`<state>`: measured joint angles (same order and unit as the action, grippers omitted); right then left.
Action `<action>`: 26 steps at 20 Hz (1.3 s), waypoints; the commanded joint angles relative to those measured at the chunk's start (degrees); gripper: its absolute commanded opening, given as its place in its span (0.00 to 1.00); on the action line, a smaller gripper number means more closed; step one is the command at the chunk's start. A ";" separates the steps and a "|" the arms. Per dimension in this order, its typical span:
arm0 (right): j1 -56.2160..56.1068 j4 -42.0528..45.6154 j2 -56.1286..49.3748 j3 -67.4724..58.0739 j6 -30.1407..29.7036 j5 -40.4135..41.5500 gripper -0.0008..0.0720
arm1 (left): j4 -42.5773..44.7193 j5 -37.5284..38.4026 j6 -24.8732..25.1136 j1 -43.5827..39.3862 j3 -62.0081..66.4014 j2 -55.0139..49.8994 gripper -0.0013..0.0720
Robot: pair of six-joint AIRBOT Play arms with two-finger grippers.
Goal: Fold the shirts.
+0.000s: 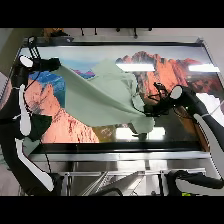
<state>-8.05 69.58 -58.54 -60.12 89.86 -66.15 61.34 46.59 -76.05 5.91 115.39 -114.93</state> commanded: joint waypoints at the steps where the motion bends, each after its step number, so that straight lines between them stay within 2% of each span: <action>1: -0.83 0.04 3.28 4.90 3.21 4.87 0.40 | 0.15 0.02 0.20 -1.18 1.01 -0.79 0.07; 2: -0.83 0.07 3.06 4.87 3.19 4.87 0.54 | 0.11 3.10 0.17 -0.59 2.62 -0.76 0.50; 3: -0.83 0.07 3.10 4.74 3.15 4.83 0.54 | 0.04 6.34 -0.13 0.17 3.76 -0.11 0.97; 6: 0.76 0.31 3.91 1.97 0.48 4.44 0.54 | 0.15 16.87 -0.37 3.93 3.61 4.50 0.96; 10: 6.75 0.31 2.71 0.24 -2.99 3.67 0.56 | 0.13 30.93 -4.76 10.40 -6.51 12.72 0.96; 11: 8.22 0.31 1.53 0.24 -4.55 2.71 0.67 | 0.11 34.67 -5.73 11.54 -9.94 13.92 0.96; 12: 9.20 0.28 0.24 0.24 -6.54 2.08 0.81 | 0.09 37.81 -6.56 12.31 -14.56 15.17 0.96; 14: 9.62 0.24 -2.10 0.24 -10.36 1.60 0.84 | 0.00 40.59 -6.60 12.61 -24.94 17.46 0.96; 16: 9.62 -0.74 -3.89 0.24 -13.09 0.92 0.84 | 0.02 38.97 -6.14 11.34 -35.32 19.85 0.96; 18: 9.62 -1.60 -5.16 0.24 -14.78 -0.28 0.84 | -0.07 34.23 -4.76 9.14 -44.06 21.81 0.96; 21: 9.64 -1.68 -5.95 0.24 -15.74 -0.28 0.83 | -1.16 26.82 -4.31 4.26 -50.71 22.21 0.96; 22: 9.64 -1.68 -6.14 0.24 -16.02 -0.28 0.80 | -3.08 24.65 -4.31 2.67 -51.78 21.75 0.96; 23: 9.64 -1.68 -6.43 0.24 -16.63 -0.31 0.68 | -5.18 22.21 -4.31 0.81 -52.59 21.11 0.96; 24: 9.64 -1.66 -6.80 0.24 -17.31 -0.33 0.61 | -6.25 20.39 -4.33 -0.74 -52.92 20.41 0.96; 25: 9.64 -1.68 -7.21 0.24 -17.59 -0.26 0.61 | -6.34 19.10 -4.31 -2.27 -52.92 19.67 0.96; 26: 9.64 -1.68 -7.74 0.24 -17.84 0.11 0.61 | -6.38 18.23 -4.33 -3.19 -52.92 19.23 0.89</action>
<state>1.54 68.07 -65.14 -59.86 73.73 -66.15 56.31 70.87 -80.53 6.37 64.64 -94.43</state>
